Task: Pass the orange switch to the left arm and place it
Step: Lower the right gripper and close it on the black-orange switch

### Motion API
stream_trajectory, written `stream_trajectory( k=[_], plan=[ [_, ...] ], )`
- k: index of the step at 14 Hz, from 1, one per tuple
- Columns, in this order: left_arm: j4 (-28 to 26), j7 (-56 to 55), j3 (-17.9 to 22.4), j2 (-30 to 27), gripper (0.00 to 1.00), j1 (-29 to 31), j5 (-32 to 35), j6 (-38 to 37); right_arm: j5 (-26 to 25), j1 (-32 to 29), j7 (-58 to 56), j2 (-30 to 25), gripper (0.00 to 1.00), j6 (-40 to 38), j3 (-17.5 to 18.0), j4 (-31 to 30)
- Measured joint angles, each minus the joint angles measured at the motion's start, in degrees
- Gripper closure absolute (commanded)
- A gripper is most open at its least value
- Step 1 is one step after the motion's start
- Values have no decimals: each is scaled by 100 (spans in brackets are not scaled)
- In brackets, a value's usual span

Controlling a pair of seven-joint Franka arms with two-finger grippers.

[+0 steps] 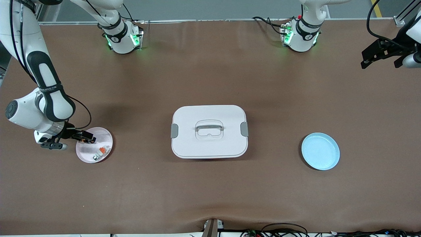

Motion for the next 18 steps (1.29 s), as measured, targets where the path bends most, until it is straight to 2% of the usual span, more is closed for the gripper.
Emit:
stream_trajectory(
  k=[1,4,11,15,18],
  plan=[
    [0,0,0,0,0,0,0,0,0,-1,-159,0,100,-1,-2,-1],
    [0,0,0,0,0,0,0,0,16,-26,-587,0,100,-1,-20,3],
    [0,-3,0,0,0,0,0,0,20,-29,-637,0,100,-88,-22,22],
    [0,-27,0,0,0,0,0,0,47,-31,-636,-68,100,-1131,-35,371],
    [0,-30,0,0,0,0,0,0,70,-26,-559,-411,100,-1861,-32,550]
  ],
)
